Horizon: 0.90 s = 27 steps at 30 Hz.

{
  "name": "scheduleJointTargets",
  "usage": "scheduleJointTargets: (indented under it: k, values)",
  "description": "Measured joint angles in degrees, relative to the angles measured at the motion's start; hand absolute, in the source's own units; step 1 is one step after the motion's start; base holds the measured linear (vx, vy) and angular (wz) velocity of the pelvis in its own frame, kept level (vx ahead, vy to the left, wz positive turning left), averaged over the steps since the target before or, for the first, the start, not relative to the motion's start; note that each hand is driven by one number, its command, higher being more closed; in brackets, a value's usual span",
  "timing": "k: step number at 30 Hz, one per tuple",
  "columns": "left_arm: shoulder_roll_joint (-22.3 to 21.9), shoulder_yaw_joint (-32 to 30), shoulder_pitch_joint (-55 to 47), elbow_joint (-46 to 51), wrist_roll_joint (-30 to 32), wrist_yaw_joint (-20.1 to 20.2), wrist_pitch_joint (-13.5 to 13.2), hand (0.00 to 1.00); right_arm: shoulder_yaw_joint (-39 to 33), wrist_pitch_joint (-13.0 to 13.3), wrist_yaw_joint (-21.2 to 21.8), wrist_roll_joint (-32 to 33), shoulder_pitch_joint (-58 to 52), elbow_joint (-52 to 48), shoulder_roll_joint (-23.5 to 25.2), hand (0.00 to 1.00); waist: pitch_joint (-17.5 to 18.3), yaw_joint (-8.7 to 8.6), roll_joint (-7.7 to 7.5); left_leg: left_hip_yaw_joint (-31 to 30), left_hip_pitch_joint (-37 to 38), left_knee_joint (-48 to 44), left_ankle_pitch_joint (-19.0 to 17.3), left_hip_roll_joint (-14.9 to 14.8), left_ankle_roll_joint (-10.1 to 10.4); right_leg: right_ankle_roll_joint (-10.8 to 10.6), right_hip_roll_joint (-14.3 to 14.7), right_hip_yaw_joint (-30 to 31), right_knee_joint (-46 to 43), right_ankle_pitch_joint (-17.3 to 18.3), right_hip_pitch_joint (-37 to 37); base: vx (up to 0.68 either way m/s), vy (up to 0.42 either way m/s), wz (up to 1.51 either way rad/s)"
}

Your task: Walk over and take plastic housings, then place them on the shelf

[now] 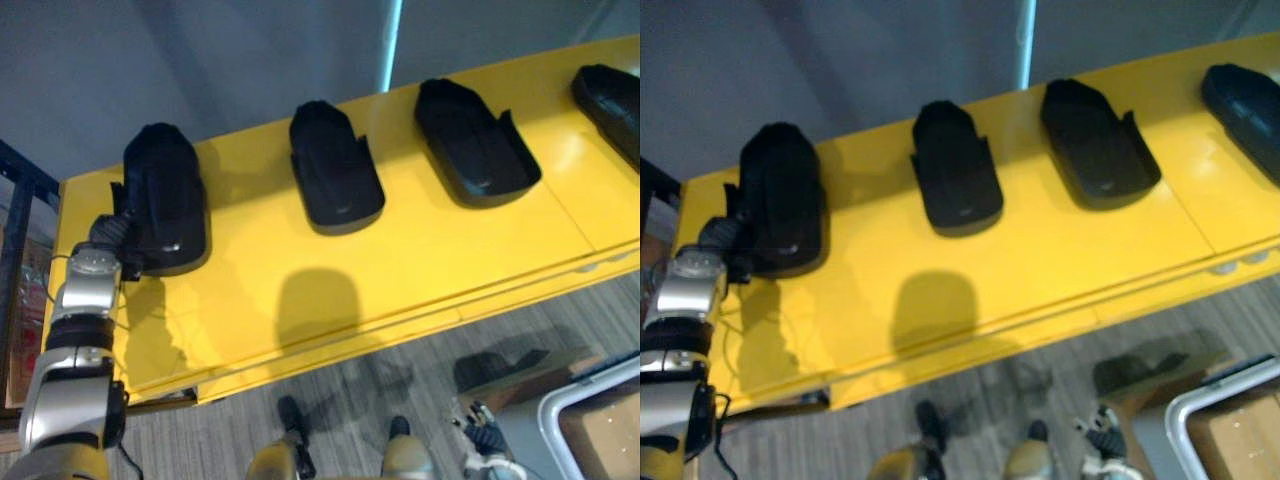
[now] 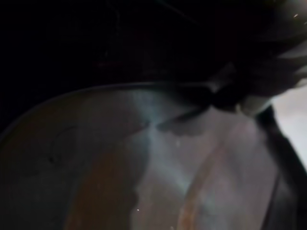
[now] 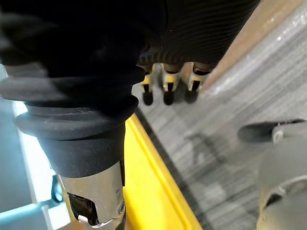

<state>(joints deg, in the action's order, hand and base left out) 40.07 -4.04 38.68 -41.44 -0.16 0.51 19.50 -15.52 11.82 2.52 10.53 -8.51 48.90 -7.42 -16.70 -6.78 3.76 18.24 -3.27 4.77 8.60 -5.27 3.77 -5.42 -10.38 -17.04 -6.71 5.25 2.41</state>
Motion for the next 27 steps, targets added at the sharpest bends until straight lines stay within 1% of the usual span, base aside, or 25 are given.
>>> scheduleJointTargets:
  k: [3, 5, 8, 11, 12, 14, 18, 22, 25, 27]
  values:
    - [0.0, 0.1, 1.1, 0.0, 0.0, 0.0, -0.4, 1.0, 0.0, -0.9, 0.0, 0.0, 0.3, 0.2, -0.9, 0.0, -1.4, -0.13, -0.05, 0.1, -0.9, 0.0, 0.3, -0.4, 0.0, 0.1, 0.2, 0.5, -1.4, 0.4, -1.6, -0.09, 0.013, -0.06]
    - [0.1, 0.0, 1.8, 0.0, -0.7, -0.1, -0.4, 1.0, 0.0, -1.0, 0.0, 0.0, 0.3, 0.6, -1.4, 0.0, -2.2, 0.08, -0.59, 0.9, -0.9, 0.0, 0.4, -0.7, 0.1, -0.1, 0.3, 1.5, -2.1, 0.3, -2.4, -0.06, 0.022, -0.17]
    - [0.2, 0.0, 3.1, 0.0, -2.1, -0.2, -0.4, 1.0, 0.0, -1.0, 0.1, 0.0, 0.2, 0.9, -1.5, 0.0, -2.7, -0.18, -1.41, 1.2, -0.9, 0.3, 0.6, -0.9, 0.1, -0.5, 0.4, 1.9, -2.1, 0.0, -2.7, -0.03, 0.014, -0.1]
    - [0.2, 0.1, 4.4, -0.1, -2.4, -0.2, -0.3, 1.0, 0.0, -1.0, 0.1, 0.0, 0.2, 1.0, -1.5, 0.0, -2.7, -0.23, -1.47, 1.5, -2.0, 0.3, 0.8, -1.1, 0.1, -0.6, 0.6, 2.6, -2.6, -0.1, -4.3, -0.01, 0.01, -0.05]
    - [0.2, 0.1, 4.7, -0.2, -2.6, -0.2, -0.3, 0.0, 0.0, -1.0, 0.1, 0.0, 0.2, 1.0, -1.5, 0.0, -2.7, -0.24, -1.51, 1.6, -2.2, 0.2, 0.9, -1.1, 0.1, -0.6, 0.6, 2.7, -2.7, -0.1, -4.5, 0.0, 0.0, 0.0]
    - [0.2, 0.2, 5.3, -0.3, -3.8, -0.6, -0.3, 0.0, 0.0, -1.0, 0.1, 0.0, 0.2, 1.5, -1.6, 0.0, -2.8, -0.26, -1.58, 1.6, -2.1, 0.0, 1.0, -1.1, 0.1, -0.6, 0.6, 2.8, -2.7, -0.2, -4.5, 0.04, 0.002, -0.02]
    - [0.1, 0.2, 5.4, -0.7, -4.4, -2.1, -0.3, 0.0, 0.1, -0.9, 0.1, 0.0, 0.3, 1.6, -1.6, 0.0, -2.8, -0.34, -1.59, 1.8, -1.9, 0.0, 1.0, -1.2, 0.2, -0.6, 0.7, 3.0, -2.7, -0.2, -4.5, 0.0, 0.0, -0.01]
    - [0.1, 0.1, 5.7, -1.2, -4.6, -2.7, -0.2, 0.0, 0.6, -0.9, 0.0, 0.0, 0.3, 1.7, -1.6, 0.0, -2.8, -0.34, -1.62, 1.9, -1.8, 0.0, 1.0, -1.2, 0.2, -0.6, 0.7, 3.0, -2.6, -0.3, -4.4, 0.0, 0.0, 0.0]
    - [0.1, -0.3, 6.6, -2.8, -6.1, -3.5, 0.8, 0.0, 1.1, -0.9, 0.0, 0.0, 0.4, 1.7, -1.6, 0.0, -2.8, -0.29, -1.64, 2.3, -1.5, 0.1, 1.0, -1.2, 0.2, -0.6, 0.6, 3.2, -2.6, -0.5, -4.3, 0.0, 0.012, -0.05]
    - [0.1, -0.4, 6.8, -4.4, -6.2, -3.8, 1.8, 0.0, 1.1, -0.9, 0.0, 0.0, 0.3, 2.0, -1.4, 0.0, -2.9, -0.35, -1.88, 2.7, 0.0, 0.2, 1.0, -1.2, 0.2, -0.8, 0.6, 3.3, -1.8, -0.6, -2.7, 0.01, 0.013, -0.1]
